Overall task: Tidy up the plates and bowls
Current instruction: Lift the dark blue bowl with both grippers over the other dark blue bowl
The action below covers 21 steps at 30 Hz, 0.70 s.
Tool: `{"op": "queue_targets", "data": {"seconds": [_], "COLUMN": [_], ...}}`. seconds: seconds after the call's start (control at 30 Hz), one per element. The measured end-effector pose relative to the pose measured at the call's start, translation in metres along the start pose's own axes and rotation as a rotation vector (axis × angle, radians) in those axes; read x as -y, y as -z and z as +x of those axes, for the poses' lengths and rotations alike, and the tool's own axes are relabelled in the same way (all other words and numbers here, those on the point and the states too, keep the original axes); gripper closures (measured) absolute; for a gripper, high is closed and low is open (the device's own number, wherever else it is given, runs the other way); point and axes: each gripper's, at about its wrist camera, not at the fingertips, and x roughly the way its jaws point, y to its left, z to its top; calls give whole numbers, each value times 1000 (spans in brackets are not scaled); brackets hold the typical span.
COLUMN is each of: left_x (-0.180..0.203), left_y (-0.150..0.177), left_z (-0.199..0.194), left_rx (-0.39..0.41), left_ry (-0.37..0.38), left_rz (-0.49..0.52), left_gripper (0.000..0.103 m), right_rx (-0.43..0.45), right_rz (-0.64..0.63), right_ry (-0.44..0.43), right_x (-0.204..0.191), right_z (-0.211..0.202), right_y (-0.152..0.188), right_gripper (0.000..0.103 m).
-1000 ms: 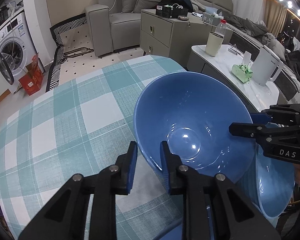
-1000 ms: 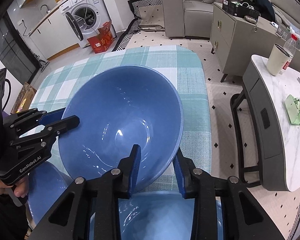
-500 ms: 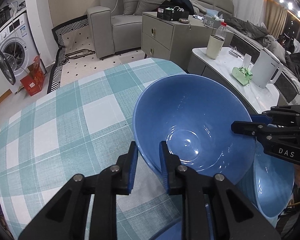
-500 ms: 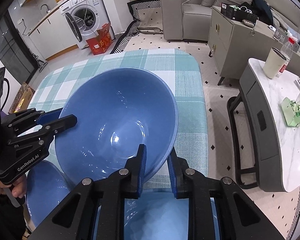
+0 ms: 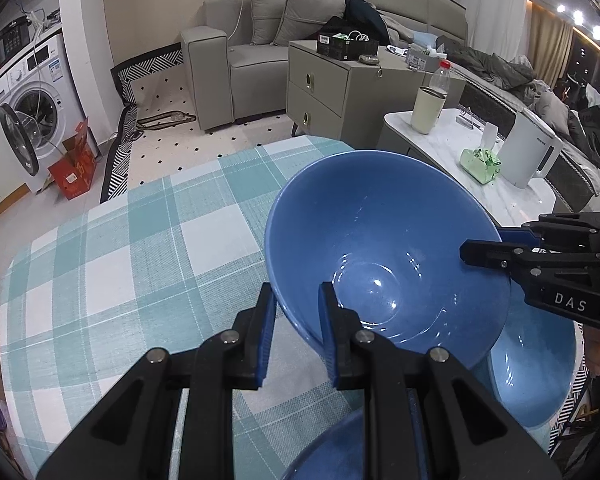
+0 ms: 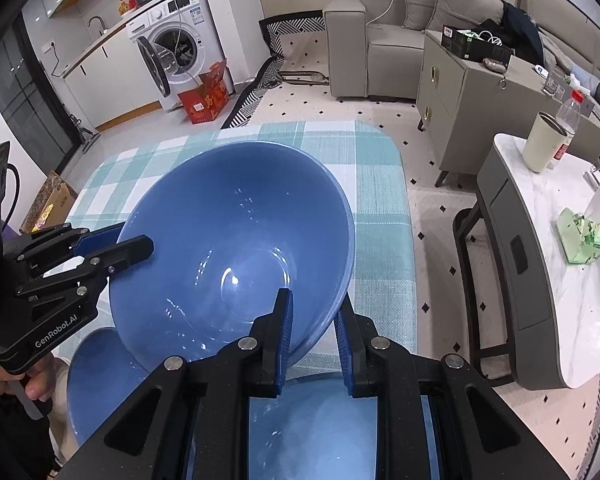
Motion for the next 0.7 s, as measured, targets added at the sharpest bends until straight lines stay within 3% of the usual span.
{"op": "queue_targets", "data": {"seconds": [0.7], "left_x": [8], "left_y": [10], "left_z": [-78], "left_rx": [121], "left_ry": [-19], "left_rz": [7], "left_gripper": [83], "right_rx": [112], "right_rz": [-45], "right_ry": [14], "right_x": [-33], "right_z": [-77], "right_y": [13], "right_gripper": [82]}}
